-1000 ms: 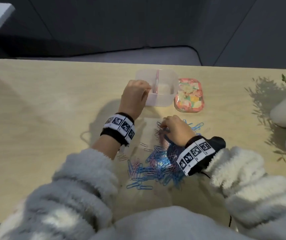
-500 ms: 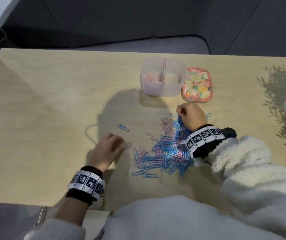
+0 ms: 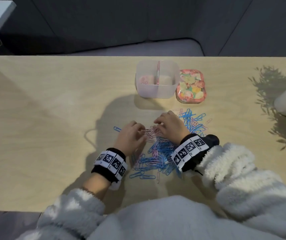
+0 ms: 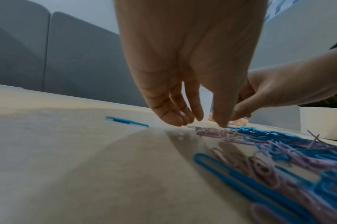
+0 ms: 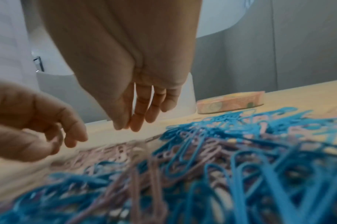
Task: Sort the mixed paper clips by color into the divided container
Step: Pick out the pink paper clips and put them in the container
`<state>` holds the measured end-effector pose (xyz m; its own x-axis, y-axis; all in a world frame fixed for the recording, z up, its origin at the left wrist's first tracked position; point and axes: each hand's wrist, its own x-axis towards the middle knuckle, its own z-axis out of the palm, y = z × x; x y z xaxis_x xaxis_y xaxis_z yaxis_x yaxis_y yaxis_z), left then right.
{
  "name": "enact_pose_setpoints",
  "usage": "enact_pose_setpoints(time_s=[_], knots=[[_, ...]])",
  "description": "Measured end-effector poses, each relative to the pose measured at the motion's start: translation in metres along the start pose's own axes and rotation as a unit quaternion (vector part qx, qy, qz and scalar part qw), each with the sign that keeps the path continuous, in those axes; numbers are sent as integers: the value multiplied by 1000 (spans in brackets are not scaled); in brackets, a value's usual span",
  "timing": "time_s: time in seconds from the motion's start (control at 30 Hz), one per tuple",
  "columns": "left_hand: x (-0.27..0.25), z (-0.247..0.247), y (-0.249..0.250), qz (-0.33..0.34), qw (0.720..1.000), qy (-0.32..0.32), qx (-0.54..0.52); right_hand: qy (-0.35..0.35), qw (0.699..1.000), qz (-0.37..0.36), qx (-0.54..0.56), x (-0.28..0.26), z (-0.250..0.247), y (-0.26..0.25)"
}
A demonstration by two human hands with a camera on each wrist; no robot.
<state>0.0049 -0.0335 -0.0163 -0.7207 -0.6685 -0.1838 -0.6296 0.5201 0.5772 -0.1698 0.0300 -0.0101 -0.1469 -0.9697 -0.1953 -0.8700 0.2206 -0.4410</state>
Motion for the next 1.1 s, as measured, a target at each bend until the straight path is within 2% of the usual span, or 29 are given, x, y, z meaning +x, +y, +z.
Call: enact_pose_setpoints(time_s=[0.07, 0.13, 0.23, 0.37, 0.57, 0.73, 0.83, 0.9, 1.03, 1.1], knots=[[1, 1, -1, 14, 1000, -17, 14, 14, 999, 13, 31, -3, -4, 7], [3, 3, 2, 18, 999, -33, 33, -31, 1000, -4, -1, -4, -6, 7], [9, 6, 11, 9, 999, -19, 35, -80, 995, -31, -56, 1, 0, -1], [18, 1, 16, 10, 999, -7, 38, -49, 999, -12, 7, 5, 6, -11], [24, 2, 11, 12, 995, -30, 93, -56, 997, -2, -49, 4, 14, -11], [25, 3, 4, 13, 994, -22, 109, -76, 997, 7, -18, 7, 11, 3], [22, 3, 3, 27, 992, -9, 123, -38, 995, 44, 79, 17, -18, -3], [22, 2, 3, 29, 993, -4, 114, 12, 991, 42, 128, 32, -46, -11], [25, -6, 5, 8, 996, -14, 88, 125, 977, 40, 169, 78, -88, -20], [29, -12, 8, -8, 998, -13, 55, 147, 971, 59, 181, 103, -94, -22]])
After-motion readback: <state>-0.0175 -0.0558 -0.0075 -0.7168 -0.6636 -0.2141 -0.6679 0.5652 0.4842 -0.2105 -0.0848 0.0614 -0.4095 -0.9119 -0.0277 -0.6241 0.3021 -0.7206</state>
